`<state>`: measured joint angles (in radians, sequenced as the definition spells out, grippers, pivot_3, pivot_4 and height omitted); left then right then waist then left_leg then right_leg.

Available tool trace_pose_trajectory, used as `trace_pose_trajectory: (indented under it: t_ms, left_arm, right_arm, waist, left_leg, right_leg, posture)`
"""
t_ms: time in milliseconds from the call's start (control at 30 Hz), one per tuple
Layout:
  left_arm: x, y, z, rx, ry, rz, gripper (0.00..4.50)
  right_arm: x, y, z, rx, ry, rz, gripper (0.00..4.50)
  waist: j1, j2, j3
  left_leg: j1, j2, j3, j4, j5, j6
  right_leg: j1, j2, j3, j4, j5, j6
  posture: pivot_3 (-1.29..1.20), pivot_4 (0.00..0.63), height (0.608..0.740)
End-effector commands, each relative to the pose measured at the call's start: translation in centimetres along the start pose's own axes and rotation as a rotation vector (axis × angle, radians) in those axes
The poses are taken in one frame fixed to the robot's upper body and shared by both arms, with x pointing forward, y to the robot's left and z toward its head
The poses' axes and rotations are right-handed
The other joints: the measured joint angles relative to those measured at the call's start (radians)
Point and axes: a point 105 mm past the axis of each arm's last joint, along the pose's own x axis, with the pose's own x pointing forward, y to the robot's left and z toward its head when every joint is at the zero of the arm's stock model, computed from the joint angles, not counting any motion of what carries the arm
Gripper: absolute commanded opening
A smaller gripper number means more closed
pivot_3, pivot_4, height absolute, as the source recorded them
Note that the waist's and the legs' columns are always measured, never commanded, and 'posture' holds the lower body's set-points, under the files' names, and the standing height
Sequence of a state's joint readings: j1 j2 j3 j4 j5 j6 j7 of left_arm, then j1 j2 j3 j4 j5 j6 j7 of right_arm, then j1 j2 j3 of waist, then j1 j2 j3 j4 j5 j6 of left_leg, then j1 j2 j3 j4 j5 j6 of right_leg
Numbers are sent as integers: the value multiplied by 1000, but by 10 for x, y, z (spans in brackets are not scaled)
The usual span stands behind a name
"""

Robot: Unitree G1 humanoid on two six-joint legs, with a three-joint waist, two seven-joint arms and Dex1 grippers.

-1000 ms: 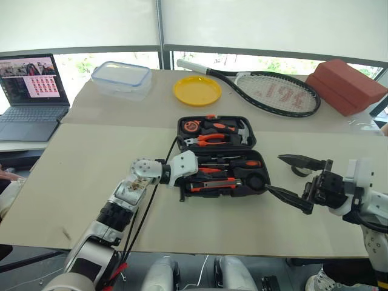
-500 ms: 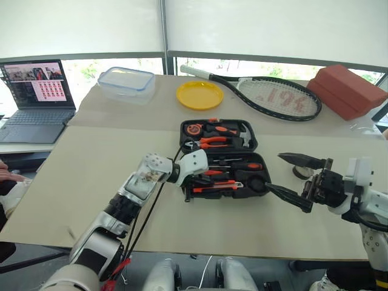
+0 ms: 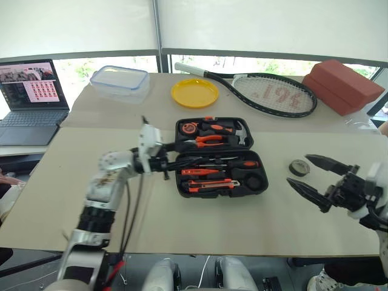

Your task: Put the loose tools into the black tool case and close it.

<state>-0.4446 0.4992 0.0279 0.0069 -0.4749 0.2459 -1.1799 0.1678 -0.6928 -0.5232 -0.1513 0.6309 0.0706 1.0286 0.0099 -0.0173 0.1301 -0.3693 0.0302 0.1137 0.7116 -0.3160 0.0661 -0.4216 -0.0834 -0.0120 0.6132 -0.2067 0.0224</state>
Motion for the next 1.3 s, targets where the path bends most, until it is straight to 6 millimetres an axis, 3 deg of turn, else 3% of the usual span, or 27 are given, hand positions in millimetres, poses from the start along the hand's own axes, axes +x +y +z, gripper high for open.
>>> trace_pose_trajectory:
  t_ms: [33, 133, 233, 367, 633, 800, 967, 1233, 1300]
  left_arm:
    - [-44, -9, -2, 2, 52, 41, 3559]
    - [-70, -23, 0, 4, 59, 48, 4447]
    - [-75, -34, 4, -26, 7, 45, 4447]
    - [-69, -38, 11, 15, -21, 24, 4447]
    - [-53, -41, 7, 43, 23, -53, 4447]
    - [-45, -50, 6, 32, 19, -99, 4447]
    - [-44, -56, 6, 39, 39, -158, 4447]
    - [-40, -55, 10, 54, 25, -180, 4500]
    - [-39, -56, 10, 55, 23, -187, 4500]
  right_arm:
    - [-37, -28, -12, -49, 77, -222, 4500]
    - [-56, -33, -35, -73, 225, -305, 4500]
    - [-55, -31, -41, -90, 224, -319, 4500]
    - [-34, -27, -34, -132, 233, -200, 4500]
    - [23, -53, -33, -123, 528, 32, 4500]
    - [42, -69, -54, -162, 656, 48, 4500]
    - [44, -78, -73, -104, 780, 96, 4500]
    - [61, -88, -79, -140, 768, 100, 2171]
    - [63, -89, -79, -146, 762, 104, 1361]
  waist:
    - [-2, 0, 0]
    - [-3, 0, 1]
    - [2, 1, 2]
    - [1, 1, 2]
    - [-18, 2, 5]
    - [-15, 1, 5]
    - [-13, 2, 6]
    - [-21, 2, 6]
    - [-23, 2, 6]
  left_leg:
    - [0, 0, 0, 0, 0, 0]
    - [0, 0, 1, -1, 0, 0]
    - [-1, 0, 1, -1, -1, 0]
    - [1, 0, 2, 0, 0, -1]
    - [1, 2, 2, -1, 2, -2]
    - [0, 3, 2, -1, 3, -3]
    - [-3, 2, 3, -1, 6, -8]
    - [-2, 2, 3, -1, 6, -8]
    - [-2, 2, 3, -1, 6, -9]
  right_leg:
    - [0, 0, 0, 0, 0, 0]
    - [-1, 0, 0, 0, -1, 0]
    - [-1, -2, 0, -1, -1, -1]
    - [0, -3, 0, 0, -2, -5]
    - [-1, 2, 2, 0, 1, -4]
    - [-2, 5, 2, -1, 1, -4]
    - [-4, 4, 2, -3, 1, -3]
    - [-3, 4, 2, -3, 1, -3]
    - [-3, 4, 2, -2, 1, -3]
  posture:
    - [0, 150, 740]
    - [0, 150, 740]
    - [0, 150, 740]
    - [0, 150, 740]
    - [0, 150, 740]
    - [0, 150, 740]
    - [0, 150, 740]
    - [0, 150, 740]
    - [0, 150, 740]
